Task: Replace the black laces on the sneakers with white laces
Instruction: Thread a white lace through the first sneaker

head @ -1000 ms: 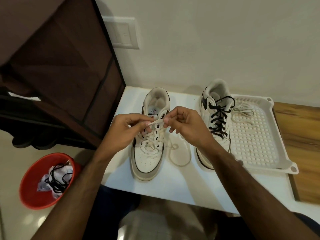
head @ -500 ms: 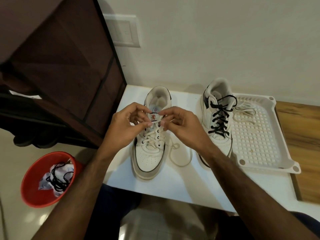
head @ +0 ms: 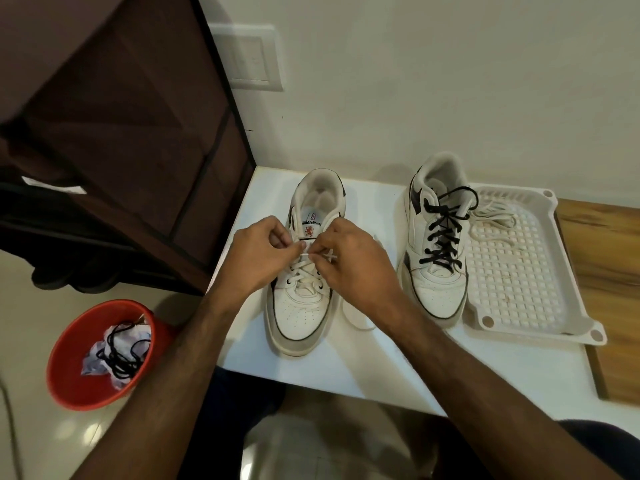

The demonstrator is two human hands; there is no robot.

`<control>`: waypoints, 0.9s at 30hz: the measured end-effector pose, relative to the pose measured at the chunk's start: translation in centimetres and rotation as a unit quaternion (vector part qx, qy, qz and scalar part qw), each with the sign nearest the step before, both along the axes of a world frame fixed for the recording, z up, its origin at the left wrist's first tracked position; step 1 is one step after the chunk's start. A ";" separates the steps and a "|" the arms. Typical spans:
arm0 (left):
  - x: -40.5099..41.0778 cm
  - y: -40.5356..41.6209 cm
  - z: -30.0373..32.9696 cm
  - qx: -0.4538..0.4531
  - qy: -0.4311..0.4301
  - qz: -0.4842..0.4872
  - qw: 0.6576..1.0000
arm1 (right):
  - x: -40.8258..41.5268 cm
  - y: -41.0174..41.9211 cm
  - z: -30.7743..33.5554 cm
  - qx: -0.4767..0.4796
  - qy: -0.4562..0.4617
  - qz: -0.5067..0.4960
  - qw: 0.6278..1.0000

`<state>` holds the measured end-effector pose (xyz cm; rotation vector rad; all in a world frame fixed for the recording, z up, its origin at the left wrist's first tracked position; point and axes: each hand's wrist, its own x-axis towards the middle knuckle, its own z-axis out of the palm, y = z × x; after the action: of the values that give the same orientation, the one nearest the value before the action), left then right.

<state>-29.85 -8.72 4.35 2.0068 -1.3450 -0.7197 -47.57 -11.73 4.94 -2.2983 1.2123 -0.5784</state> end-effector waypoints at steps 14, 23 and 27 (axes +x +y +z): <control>1.3 0.3 0.8 0.034 0.113 0.002 0.993 | 2.3 0.8 -1.2 -0.092 0.034 -0.056 0.994; 1.0 0.3 0.5 0.024 0.142 -0.040 0.989 | 2.3 0.6 -2.1 -0.089 0.020 -0.042 0.995; 2.3 1.0 0.3 0.046 0.136 -0.111 0.983 | 2.5 0.6 -2.4 -0.081 0.049 -0.047 0.994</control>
<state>-27.53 -7.74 4.61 1.7657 -1.4023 -1.1325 -45.09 -11.17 2.57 -2.4388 1.3708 -0.6251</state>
